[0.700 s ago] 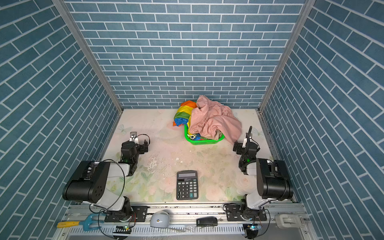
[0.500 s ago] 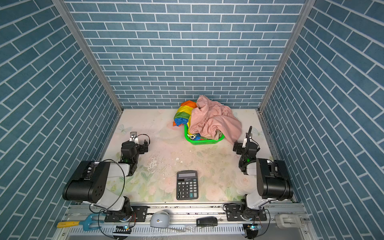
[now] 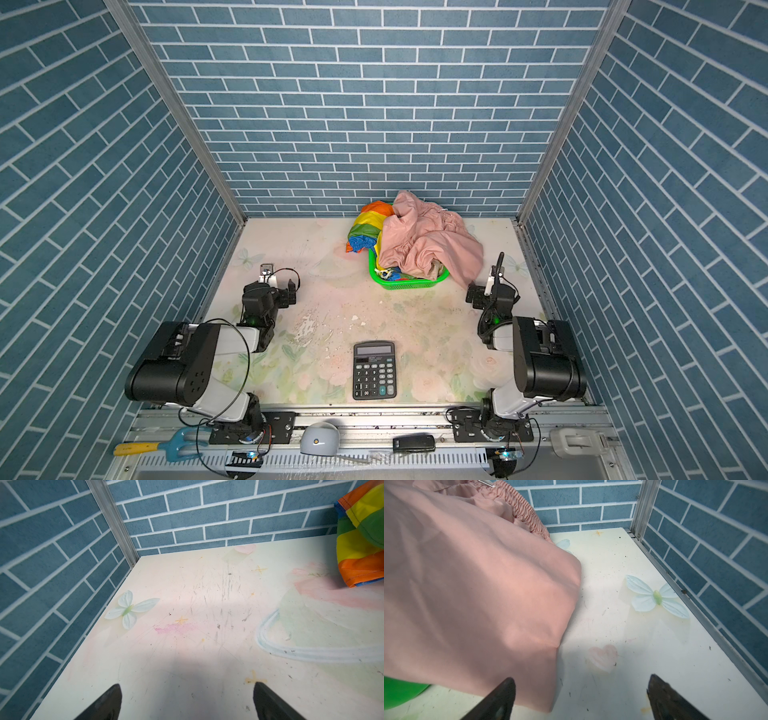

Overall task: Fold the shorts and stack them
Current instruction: 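Raise both grippers from rest toward the green basket, then reach the right gripper into the basket and grasp the pink shorts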

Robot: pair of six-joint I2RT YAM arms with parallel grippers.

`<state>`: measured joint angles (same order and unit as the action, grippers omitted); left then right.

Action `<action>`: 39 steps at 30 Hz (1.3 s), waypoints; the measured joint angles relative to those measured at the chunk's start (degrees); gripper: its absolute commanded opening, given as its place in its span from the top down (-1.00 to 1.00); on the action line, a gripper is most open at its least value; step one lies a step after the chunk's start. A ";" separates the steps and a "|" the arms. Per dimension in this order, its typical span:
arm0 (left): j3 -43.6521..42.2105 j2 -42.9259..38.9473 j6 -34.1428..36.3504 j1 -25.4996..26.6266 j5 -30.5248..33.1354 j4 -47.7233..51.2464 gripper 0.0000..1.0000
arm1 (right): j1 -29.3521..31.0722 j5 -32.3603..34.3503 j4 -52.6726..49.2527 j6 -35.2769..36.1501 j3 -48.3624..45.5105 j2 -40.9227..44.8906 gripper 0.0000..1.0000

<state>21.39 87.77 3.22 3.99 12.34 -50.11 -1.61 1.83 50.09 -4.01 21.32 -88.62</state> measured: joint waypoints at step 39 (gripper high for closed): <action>34.25 -5.99 -32.39 2.38 -20.68 55.78 -0.99 | 20.57 3.80 -46.80 -19.54 35.56 13.79 -0.98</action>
<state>55.64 81.78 -29.17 6.37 -8.34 5.67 18.96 5.63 3.29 -23.55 56.88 -74.83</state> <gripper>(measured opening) 0.996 0.989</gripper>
